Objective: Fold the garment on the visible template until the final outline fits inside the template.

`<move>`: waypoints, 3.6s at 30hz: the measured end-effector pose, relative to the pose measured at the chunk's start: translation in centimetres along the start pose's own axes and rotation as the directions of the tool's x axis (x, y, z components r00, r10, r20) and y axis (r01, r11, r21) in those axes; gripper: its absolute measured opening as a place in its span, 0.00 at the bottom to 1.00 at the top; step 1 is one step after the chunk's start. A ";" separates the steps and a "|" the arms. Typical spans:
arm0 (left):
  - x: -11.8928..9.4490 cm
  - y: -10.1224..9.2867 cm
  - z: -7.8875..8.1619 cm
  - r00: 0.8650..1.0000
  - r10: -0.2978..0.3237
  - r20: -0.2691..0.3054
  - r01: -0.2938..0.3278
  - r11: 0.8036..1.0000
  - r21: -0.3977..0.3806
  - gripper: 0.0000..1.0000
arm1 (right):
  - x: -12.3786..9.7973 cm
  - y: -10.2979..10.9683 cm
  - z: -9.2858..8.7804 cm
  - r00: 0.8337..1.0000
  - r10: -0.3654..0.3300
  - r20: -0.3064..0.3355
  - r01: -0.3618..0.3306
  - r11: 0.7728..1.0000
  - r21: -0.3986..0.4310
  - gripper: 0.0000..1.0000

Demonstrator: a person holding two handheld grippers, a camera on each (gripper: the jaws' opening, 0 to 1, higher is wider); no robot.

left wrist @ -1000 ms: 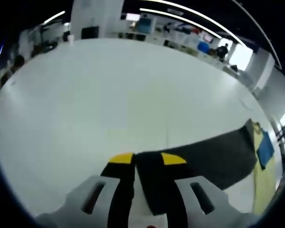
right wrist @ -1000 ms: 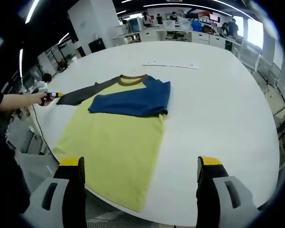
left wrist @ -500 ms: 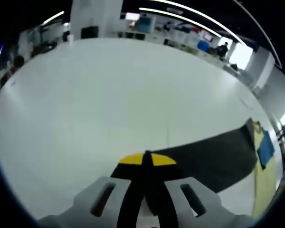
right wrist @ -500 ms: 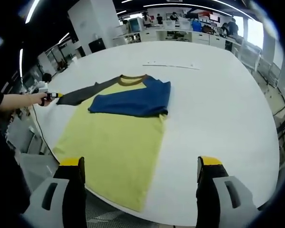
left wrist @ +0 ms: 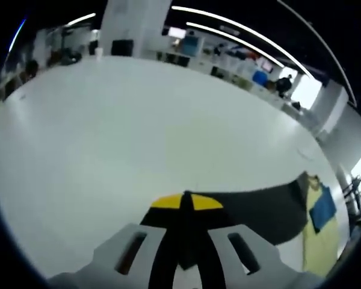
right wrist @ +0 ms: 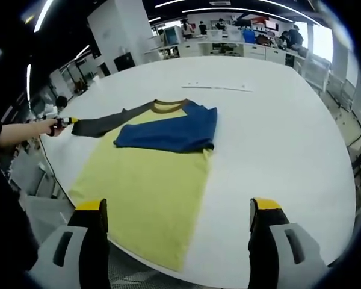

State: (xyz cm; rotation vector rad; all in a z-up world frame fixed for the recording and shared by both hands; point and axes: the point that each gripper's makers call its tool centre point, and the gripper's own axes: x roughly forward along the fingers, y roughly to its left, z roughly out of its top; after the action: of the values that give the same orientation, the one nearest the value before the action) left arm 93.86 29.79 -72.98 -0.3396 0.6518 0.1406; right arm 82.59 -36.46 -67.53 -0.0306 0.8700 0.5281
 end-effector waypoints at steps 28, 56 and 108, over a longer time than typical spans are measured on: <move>-7.5 -7.6 5.6 0.995 -0.072 0.064 0.064 0.991 0.116 0.00 | -4.0 -0.5 -1.1 0.996 -0.006 0.087 0.005 1.000 0.012 0.97; -13.1 -15.1 8.2 0.970 -0.204 0.130 0.173 0.961 0.216 0.00 | -8.7 -0.4 -3.9 0.987 -0.030 0.157 0.023 0.999 0.046 0.97; -18.1 -39.9 4.8 0.815 -0.574 0.077 0.511 0.775 0.371 0.00 | -12.7 -3.3 -6.9 0.973 -0.067 0.222 0.046 0.994 0.099 0.96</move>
State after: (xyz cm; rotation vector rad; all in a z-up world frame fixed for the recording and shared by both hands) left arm 91.66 -6.23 -47.72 -0.1708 0.3561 -0.4951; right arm 72.51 -46.39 -63.32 0.0881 0.6687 0.4276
